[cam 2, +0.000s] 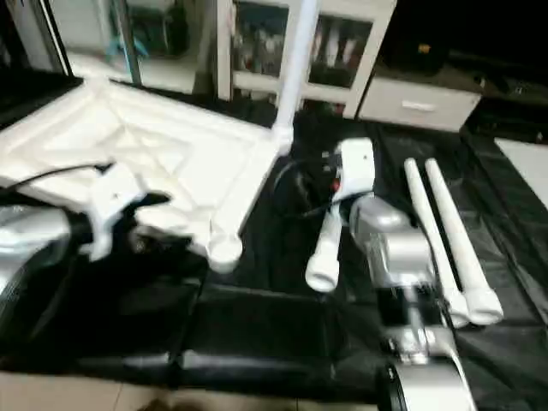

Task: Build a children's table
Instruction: Pick table leg

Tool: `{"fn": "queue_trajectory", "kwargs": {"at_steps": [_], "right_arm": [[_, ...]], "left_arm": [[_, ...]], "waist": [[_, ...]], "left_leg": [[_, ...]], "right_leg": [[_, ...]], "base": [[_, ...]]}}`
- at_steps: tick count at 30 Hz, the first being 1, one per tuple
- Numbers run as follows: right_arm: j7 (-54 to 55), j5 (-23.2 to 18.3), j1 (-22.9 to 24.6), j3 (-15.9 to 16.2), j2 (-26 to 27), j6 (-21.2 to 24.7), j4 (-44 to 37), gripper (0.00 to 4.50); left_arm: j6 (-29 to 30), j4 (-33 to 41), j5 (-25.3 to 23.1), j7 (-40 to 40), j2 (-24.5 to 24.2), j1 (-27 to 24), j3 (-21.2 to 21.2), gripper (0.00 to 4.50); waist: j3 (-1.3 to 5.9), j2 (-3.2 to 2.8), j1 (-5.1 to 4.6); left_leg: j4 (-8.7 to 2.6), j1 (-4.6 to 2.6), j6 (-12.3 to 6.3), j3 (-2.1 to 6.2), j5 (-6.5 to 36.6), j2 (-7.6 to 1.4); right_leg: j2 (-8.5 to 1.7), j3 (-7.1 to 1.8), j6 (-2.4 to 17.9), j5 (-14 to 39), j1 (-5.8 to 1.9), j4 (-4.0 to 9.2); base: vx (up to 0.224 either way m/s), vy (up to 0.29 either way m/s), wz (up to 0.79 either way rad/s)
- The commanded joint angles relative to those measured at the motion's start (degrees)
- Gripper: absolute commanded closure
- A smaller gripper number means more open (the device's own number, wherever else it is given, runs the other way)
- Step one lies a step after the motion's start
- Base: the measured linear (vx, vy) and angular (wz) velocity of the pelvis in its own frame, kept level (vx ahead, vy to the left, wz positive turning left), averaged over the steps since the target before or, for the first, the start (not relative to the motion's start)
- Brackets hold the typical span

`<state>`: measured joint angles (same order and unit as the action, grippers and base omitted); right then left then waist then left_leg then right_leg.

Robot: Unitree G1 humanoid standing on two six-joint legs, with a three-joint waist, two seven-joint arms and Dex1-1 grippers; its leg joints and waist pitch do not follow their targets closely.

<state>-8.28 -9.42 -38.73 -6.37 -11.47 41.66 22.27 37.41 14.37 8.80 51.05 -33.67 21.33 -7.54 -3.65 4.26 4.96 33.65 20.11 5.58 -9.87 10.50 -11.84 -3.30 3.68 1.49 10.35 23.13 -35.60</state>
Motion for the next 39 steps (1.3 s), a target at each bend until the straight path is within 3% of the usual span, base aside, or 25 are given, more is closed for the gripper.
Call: {"fn": "queue_trajectory", "kwargs": {"at_steps": [1, 2, 6, 16, 20, 26, 29, 39], "right_arm": [[2.81, 1.77, -1.85, -1.04, -0.6, 4.46, 2.62, 0.05], [3.44, 2.41, -2.8, -0.54, -0.68, 8.91, 3.84, 0.05], [4.99, 1.77, -4.09, -1.01, -0.37, 13.95, 6.27, 0.05], [2.01, -2.64, -3.5, -4.76, 1.03, 22.59, 11.07, 0.05], [2.83, -3.27, -3.06, -6.15, 0.83, 23.94, 11.8, 0.19], [3.43, -3.82, -3.41, -7.96, 0.35, 24.67, 12.18, 0.9], [3.43, -3.71, -3.62, -8.52, 0.21, 24.63, 12.44, 1.04], [4.03, -3.83, -3.59, -9.32, 0.16, 24.14, 13.12, 1.92]], "left_arm": [[-0.74, -0.32, 0.11, 0.64, 0.66, 1.32, -1.88, 0.0], [-0.99, -0.03, 0.02, 1.04, 0.94, 1.48, -2.75, 0.0], [-1.36, 0.53, 0.59, 1.58, 1.4, 1.67, -3.85, 0.0], [-2.04, 2.66, 1.77, 4.39, 0.73, 2.49, -6.37, 0.0], [-2.16, 2.93, 2.72, 5.48, 0.94, 2.9, -7.13, 0.0], [-1.8, 2.72, 3.74, 6.65, 1.03, 3.37, -7.57, 0.0], [-1.87, 2.22, 3.69, 6.6, 0.91, 3.52, -7.9, 0.0], [-1.43, 2.32, 3.65, 6.18, 0.61, 3.13, -7.72, 0.0]], "waist": [[4.14, -1.2, -0.23], [4.08, -1.01, -0.16], [4.03, -0.87, -0.1], [3.99, -0.98, 0.03], [4.0, -1.02, 0.12], [4.04, -1.21, 0.09], [4.08, -1.26, 0.1], [4.07, -1.0, 0.14]], "left_leg": [[-3.82, -0.42, 4.38, -0.01, 7.59, -0.58], [-3.77, -0.4, 4.36, -0.09, 7.68, -0.63], [-3.75, -0.37, 4.47, -0.05, 7.62, -0.69], [-3.77, -0.44, 4.77, 0.03, 8.4, -0.88], [-3.76, -0.47, 5.19, 0.01, 8.56, -0.84], [-3.73, -0.45, 5.4, 0.0, 8.67, -0.79], [-3.71, -0.51, 5.5, 0.03, 8.67, -0.82], [-3.68, -0.42, 5.32, -0.01, 8.36, -0.79]], "right_leg": [[-3.45, -2.93, 8.1, 5.7, -2.93, 3.06], [-3.6, -3.0, 7.77, 6.17, -2.9, 3.17], [-3.72, -3.0, 6.82, 8.04, -2.95, 3.2], [-3.88, -2.9, 6.63, 9.62, -2.78, 3.32], [-3.85, -2.89, 6.58, 9.87, -2.78, 3.29], [-3.8, -2.87, 6.64, 9.43, -2.82, 3.31], [-3.78, -2.84, 6.81, 9.17, -2.8, 3.25], [-3.82, -2.85, 6.79, 9.44, -2.87, 3.23]], "base": [[0.0, 0.0, 0.0], [0.0, 0.0, 0.0], [0.0, 0.0, 0.0], [0.0, 0.0, 0.0], [0.0, 0.0, 0.0], [0.0, 0.0, 0.0], [0.0, 0.0, 0.0], [0.0, 0.0, 0.0]]}}
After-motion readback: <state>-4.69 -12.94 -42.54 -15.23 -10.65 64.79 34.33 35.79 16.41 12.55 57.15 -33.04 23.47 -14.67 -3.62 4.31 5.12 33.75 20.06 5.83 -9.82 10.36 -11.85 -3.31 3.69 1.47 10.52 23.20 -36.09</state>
